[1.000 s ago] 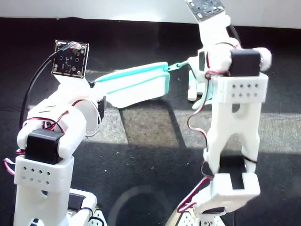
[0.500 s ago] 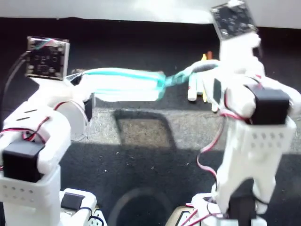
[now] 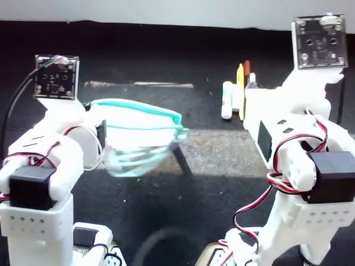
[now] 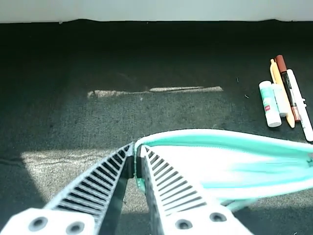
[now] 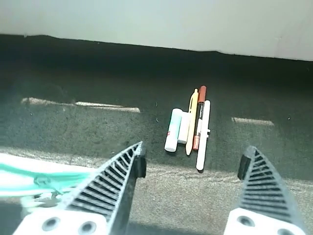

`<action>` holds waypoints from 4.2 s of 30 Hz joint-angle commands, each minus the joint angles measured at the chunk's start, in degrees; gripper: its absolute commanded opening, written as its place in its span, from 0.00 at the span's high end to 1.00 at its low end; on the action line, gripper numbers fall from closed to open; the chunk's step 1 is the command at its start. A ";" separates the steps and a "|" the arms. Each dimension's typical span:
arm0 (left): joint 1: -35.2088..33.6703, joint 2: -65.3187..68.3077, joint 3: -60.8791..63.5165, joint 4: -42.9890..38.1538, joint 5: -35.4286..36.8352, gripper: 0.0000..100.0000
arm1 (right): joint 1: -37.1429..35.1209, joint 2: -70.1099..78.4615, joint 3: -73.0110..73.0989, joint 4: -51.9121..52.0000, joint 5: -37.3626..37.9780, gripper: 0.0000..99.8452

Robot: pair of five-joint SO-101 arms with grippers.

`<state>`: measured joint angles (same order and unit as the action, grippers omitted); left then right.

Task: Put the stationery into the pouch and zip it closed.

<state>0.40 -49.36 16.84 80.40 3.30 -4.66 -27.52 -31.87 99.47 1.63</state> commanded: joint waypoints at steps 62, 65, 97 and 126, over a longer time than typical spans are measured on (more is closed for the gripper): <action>-7.96 -0.22 10.68 -10.90 0.00 0.99 | 1.45 72.22 -17.71 -5.76 7.21 0.99; -7.96 -0.22 10.68 -10.90 0.00 0.99 | 1.45 72.48 -19.65 -1.71 7.30 0.99; -7.69 -0.22 10.33 -10.99 0.00 0.99 | -3.47 67.47 -14.11 -1.36 5.27 0.88; -7.87 -0.22 10.59 -10.99 0.00 0.99 | -1.19 74.95 -27.91 1.10 7.65 0.78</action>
<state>-6.73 -49.54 26.68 69.58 3.21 -7.65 49.41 -55.25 98.86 8.48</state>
